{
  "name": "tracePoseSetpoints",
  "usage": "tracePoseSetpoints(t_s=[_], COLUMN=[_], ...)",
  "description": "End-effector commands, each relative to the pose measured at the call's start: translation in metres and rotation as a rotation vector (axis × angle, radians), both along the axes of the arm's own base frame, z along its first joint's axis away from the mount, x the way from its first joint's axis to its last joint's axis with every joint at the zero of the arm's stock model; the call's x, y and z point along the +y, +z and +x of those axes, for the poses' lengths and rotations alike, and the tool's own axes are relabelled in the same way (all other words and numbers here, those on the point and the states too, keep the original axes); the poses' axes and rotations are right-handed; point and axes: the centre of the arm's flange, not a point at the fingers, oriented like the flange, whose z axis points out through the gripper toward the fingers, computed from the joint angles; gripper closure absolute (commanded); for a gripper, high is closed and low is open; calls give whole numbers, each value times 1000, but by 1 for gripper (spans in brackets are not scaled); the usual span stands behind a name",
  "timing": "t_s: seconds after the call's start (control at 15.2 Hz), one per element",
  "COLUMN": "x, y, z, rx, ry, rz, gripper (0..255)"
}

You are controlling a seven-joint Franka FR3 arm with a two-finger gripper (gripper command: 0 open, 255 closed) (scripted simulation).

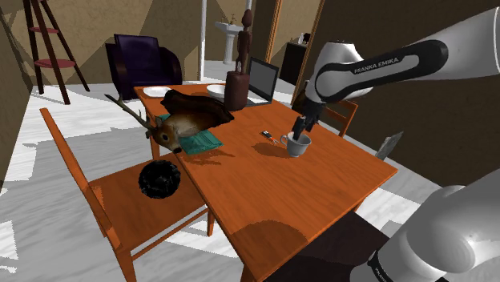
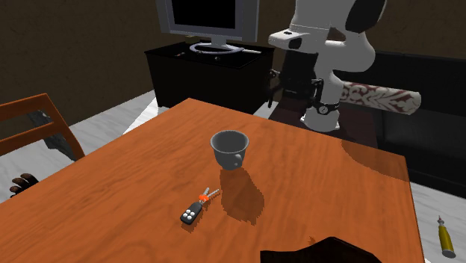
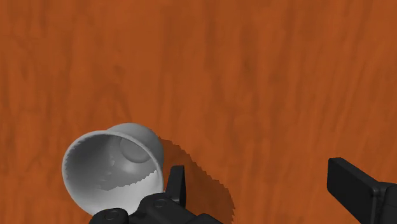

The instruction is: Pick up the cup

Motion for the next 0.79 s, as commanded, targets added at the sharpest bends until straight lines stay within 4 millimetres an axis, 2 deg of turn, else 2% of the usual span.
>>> tracePoseSetpoints(t_s=[0.0, 0.59, 0.73], x=[-13, -75, -75], y=[-16, -87, -93], z=[15, 75, 75], rx=[2, 17, 17], ry=[-5, -30, -30], rz=[-26, -138, -138], gripper=[0, 0, 0])
